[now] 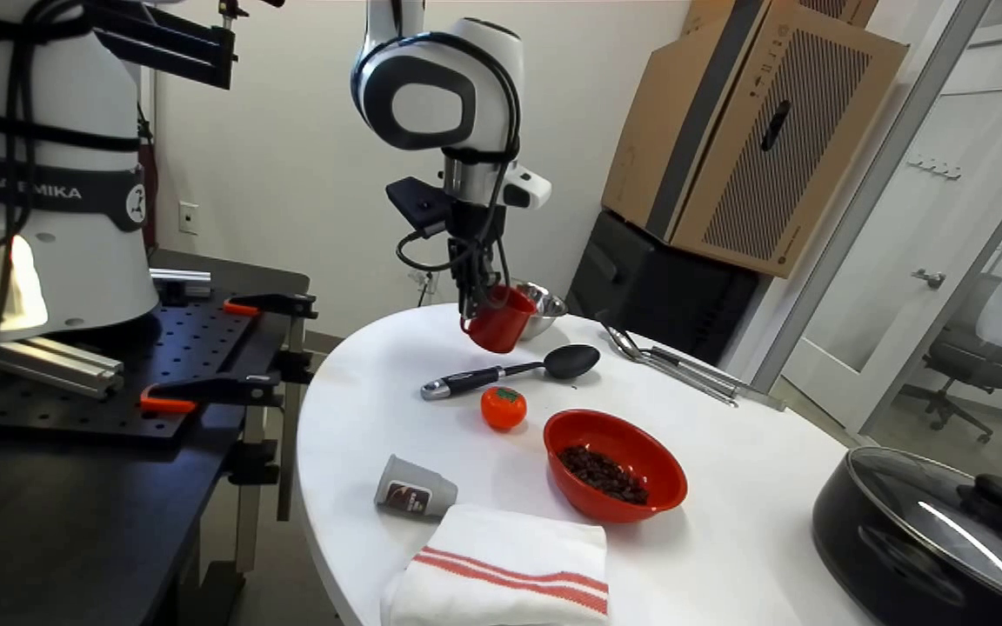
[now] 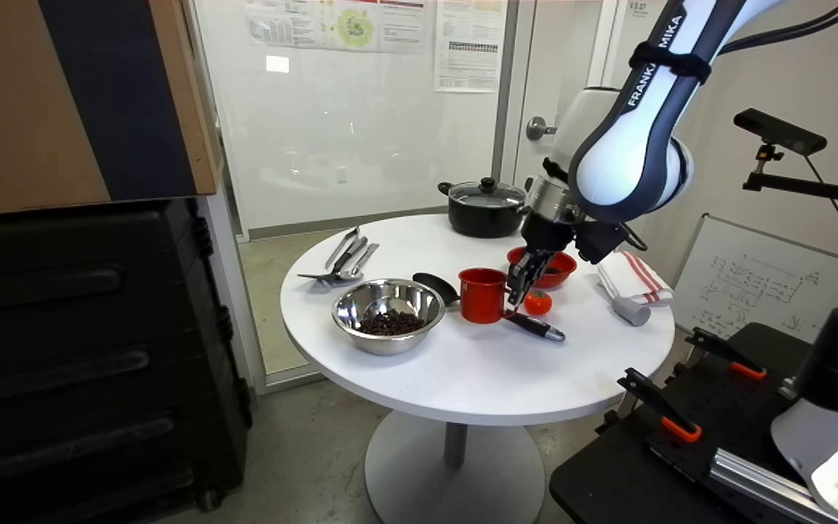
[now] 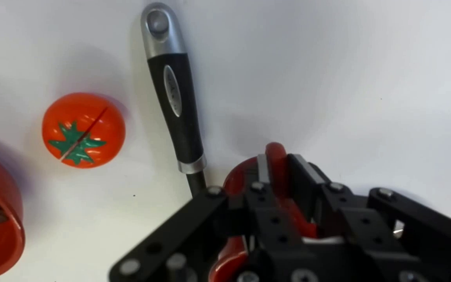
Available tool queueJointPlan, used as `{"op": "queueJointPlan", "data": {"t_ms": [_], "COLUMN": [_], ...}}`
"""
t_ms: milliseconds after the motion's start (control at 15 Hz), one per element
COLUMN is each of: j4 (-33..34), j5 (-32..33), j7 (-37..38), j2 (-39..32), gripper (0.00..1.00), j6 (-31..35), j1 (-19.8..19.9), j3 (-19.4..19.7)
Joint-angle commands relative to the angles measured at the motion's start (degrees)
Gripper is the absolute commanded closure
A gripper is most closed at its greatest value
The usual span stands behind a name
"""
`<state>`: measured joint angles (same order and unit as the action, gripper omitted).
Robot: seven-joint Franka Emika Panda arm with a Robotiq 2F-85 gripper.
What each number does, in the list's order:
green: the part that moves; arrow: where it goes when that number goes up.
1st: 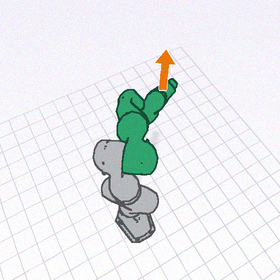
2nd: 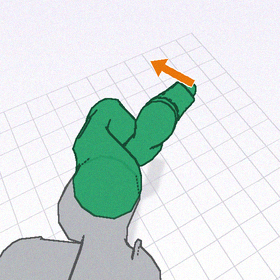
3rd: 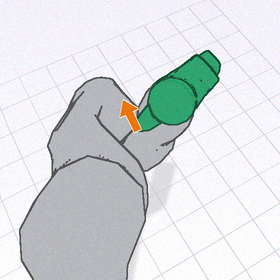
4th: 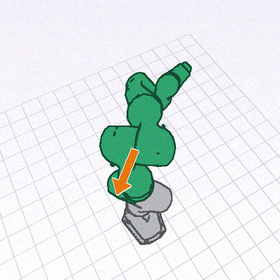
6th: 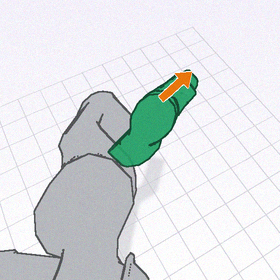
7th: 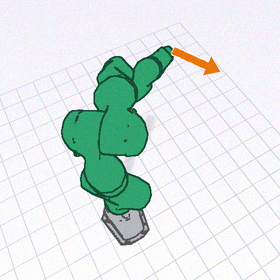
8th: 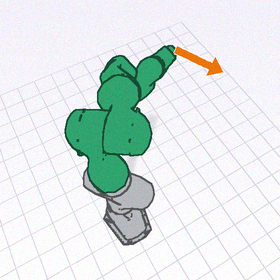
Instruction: Take the spoon in the cup and mix the contents in the silver bowl, then put the spoon back in the cup and move it next to the silver bowl, then pick the tomato and put it in the red bowl
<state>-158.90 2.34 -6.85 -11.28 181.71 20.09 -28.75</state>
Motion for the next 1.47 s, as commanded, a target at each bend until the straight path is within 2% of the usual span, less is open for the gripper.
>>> {"op": "queueJointPlan", "data": {"t_ms": [0, 267, 467, 733, 800, 933, 1133, 1333, 1400], "j4": [0.02, -0.01, 1.05, 3.29, 3.68, 4.33, 4.76, 4.16, 3.75], "j5": [0.84, 1.64, 0.43, -2.42, -3.34, -4.44, -4.91, -4.55, -4.4], "j7": [0.75, 2.63, 3.34, 4.68, 4.66, 4.67, 5.37, 6.15, 6.47], "j2": [1.72, -1.44, -5.2, -10.36, -10.97, -11.78, -12.06, -10.34, -9.44], "gripper": [0.96, 0.96, 0.96, 0.96, 0.57, 0.5, 0.28, 0.06, 0.01], "j6": [-1.36, 1.67, 3.82, 8.82, 9.76, 9.73, 8.78, 8.07, 7.78], "j1": [-10.35, -22.05, -30.06, -36.87, -38.25, -39.66, -39.99, -38.45, -37.83], "j3": [9.92, 21.02, 27.13, 30.65, 31.29, 31.74, 31.47, 30.26, 29.75]}}
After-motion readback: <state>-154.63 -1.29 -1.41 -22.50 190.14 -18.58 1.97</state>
